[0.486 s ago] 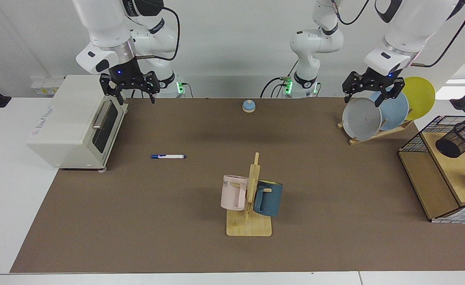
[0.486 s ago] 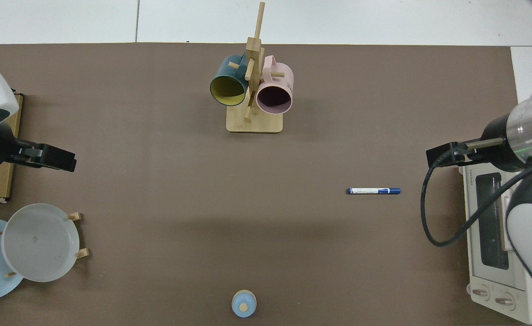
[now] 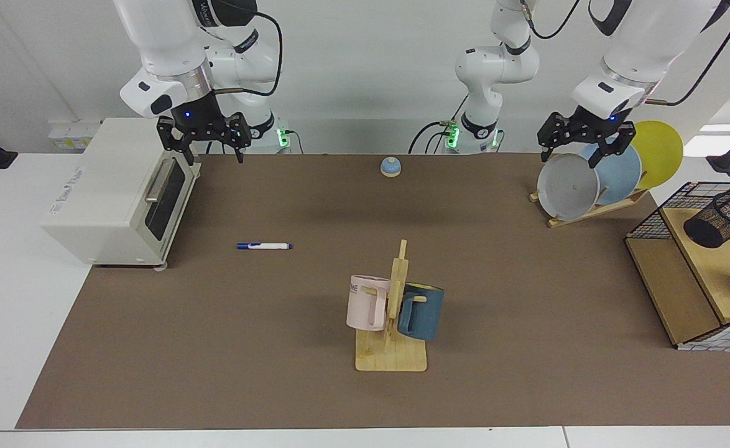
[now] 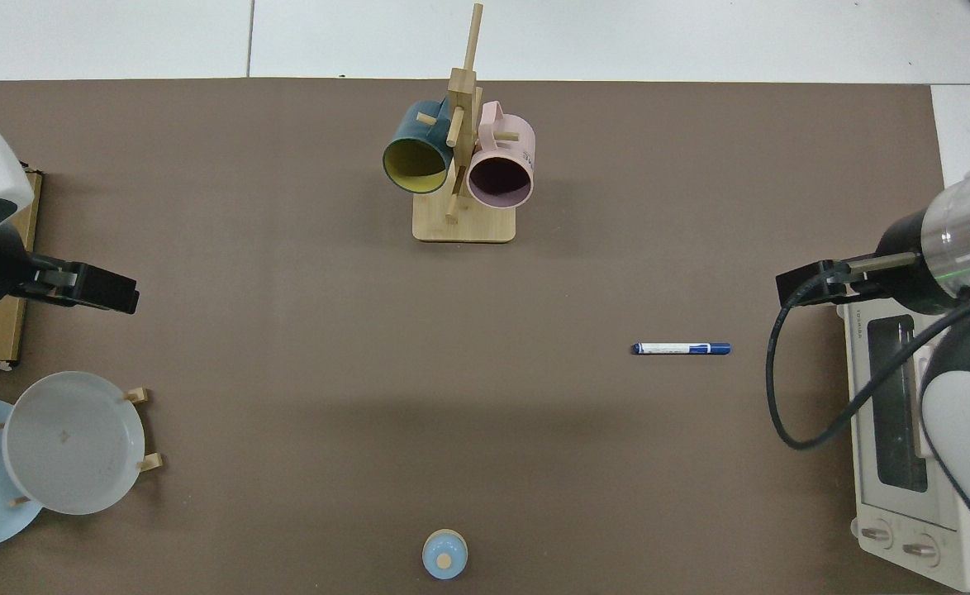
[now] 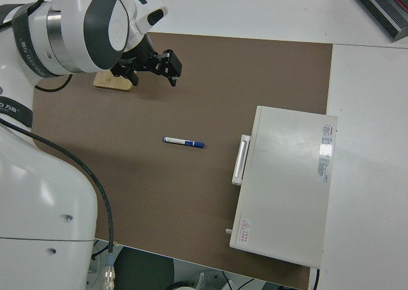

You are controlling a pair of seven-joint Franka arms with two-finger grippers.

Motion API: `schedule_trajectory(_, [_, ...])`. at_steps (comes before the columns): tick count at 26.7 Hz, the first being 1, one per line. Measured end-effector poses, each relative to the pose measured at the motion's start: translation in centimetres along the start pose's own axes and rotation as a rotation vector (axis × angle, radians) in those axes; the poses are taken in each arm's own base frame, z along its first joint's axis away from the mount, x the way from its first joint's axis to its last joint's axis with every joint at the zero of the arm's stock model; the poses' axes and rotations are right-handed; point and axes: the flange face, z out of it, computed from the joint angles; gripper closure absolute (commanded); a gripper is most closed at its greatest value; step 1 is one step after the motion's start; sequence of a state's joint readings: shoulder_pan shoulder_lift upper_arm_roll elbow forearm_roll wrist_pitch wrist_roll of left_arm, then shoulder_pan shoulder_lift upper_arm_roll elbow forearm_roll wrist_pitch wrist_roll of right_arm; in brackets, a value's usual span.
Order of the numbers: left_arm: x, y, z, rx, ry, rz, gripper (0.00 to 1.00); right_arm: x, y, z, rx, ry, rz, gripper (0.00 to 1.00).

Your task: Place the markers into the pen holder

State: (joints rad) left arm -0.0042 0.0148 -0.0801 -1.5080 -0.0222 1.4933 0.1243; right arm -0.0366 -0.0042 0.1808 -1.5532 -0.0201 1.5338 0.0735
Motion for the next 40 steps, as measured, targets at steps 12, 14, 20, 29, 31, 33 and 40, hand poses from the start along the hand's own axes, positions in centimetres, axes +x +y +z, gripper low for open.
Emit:
schedule_trajectory(12, [0.0, 0.0, 0.0, 0.000, 0.000, 0.000, 0.00, -0.1, 0.7, 0.2, -0.001, -0.010, 0.014, 0.00])
schedule_trajectory(14, [0.0, 0.0, 0.0, 0.000, 0.000, 0.000, 0.00, -0.1, 0.9, 0.2, 0.000, -0.011, 0.029, 0.00])
schedule_trajectory(20, [0.0, 0.0, 0.0, 0.000, 0.000, 0.001, 0.00, 0.3, 0.4, 0.2, 0.005, 0.022, 0.255, 0.00])
schedule_trajectory(29, [0.0, 0.0, 0.0, 0.000, 0.000, 0.001, 0.00, 1.4, 0.2, 2.0, 0.040, 0.044, 0.593, 0.00])
schedule_trajectory(31, [0.0, 0.0, 0.0, 0.000, 0.000, 0.001, 0.00, 1.6, 0.5, 2.6, 0.043, 0.036, 0.682, 0.00])
schedule_trajectory(33, [0.0, 0.0, 0.0, 0.000, 0.000, 0.001, 0.00, 1.8, 0.8, 3.2, 0.047, 0.025, 0.774, 0.00])
schedule_trajectory(40, [0.0, 0.0, 0.0, 0.000, 0.000, 0.000, 0.00, 2.0, 1.0, 3.9, 0.072, -0.011, 1.104, 0.00])
